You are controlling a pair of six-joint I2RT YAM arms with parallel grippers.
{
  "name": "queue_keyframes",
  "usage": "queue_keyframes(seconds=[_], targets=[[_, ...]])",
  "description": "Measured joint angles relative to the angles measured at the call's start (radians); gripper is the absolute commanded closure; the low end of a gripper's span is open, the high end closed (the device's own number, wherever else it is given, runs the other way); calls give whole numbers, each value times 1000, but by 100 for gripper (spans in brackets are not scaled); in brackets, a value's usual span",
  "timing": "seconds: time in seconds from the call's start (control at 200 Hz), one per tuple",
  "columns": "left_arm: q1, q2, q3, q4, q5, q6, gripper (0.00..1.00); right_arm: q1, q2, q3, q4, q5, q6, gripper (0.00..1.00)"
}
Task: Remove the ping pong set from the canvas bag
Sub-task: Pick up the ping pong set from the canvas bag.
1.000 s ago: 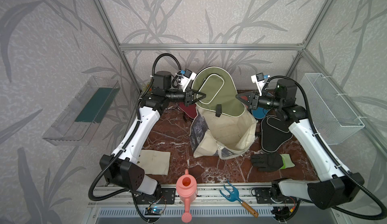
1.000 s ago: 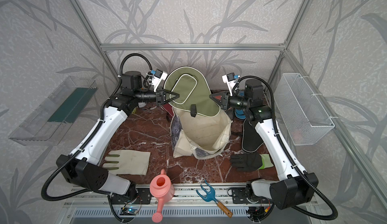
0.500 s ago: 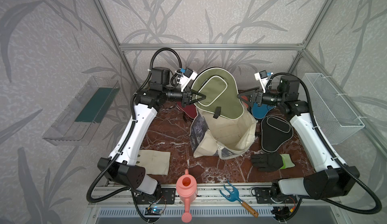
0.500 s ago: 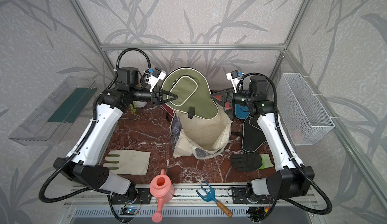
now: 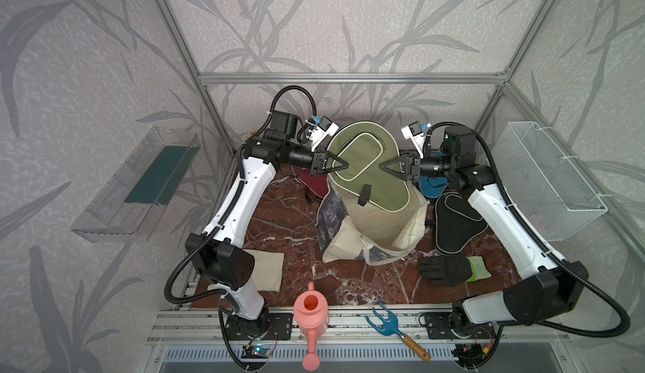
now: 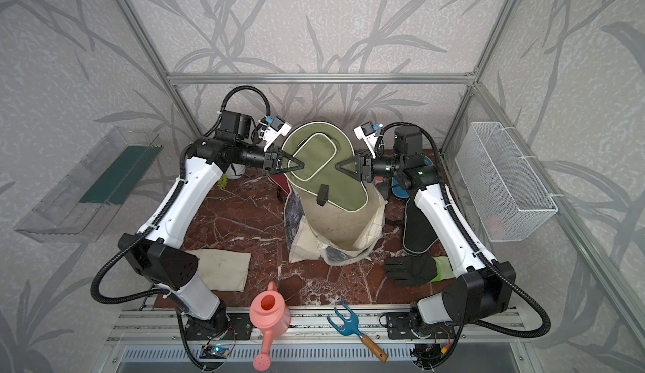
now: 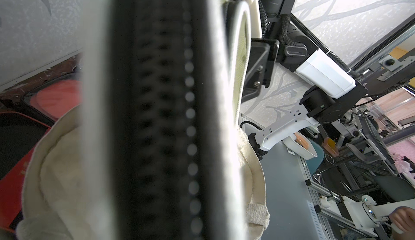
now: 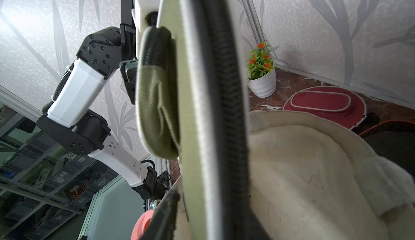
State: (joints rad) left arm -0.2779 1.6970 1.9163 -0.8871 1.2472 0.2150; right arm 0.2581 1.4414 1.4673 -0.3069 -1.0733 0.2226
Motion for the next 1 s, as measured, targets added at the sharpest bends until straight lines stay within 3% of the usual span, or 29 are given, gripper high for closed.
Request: queue_keyframes(seconds=[0.045,0.085,0.23,0.405,0.52,0.95,1.005], targets=[[-1,-5,2,2,-10,-1,31,2,1,0,6,1,14,100],[-2,-15,2,6,-29,-9,17,5,1,0,8,2,17,100],[5,-144,-110,107,-138,-81,1,1,-5,-1,22,14,51,100],[11,-479,-483,396,-352,-271,1,-39,-62,-24,131,27,172,100],[8,-599,-646,575,-423,-391,1,-35,-104,-34,228,52,256,100],[-109,-577,-835,1043,-436,-632,1,201,-49,-124,499,200,475,100],[-106,-577,-845,1089,-439,-655,9,211,-38,-140,544,217,510,100]])
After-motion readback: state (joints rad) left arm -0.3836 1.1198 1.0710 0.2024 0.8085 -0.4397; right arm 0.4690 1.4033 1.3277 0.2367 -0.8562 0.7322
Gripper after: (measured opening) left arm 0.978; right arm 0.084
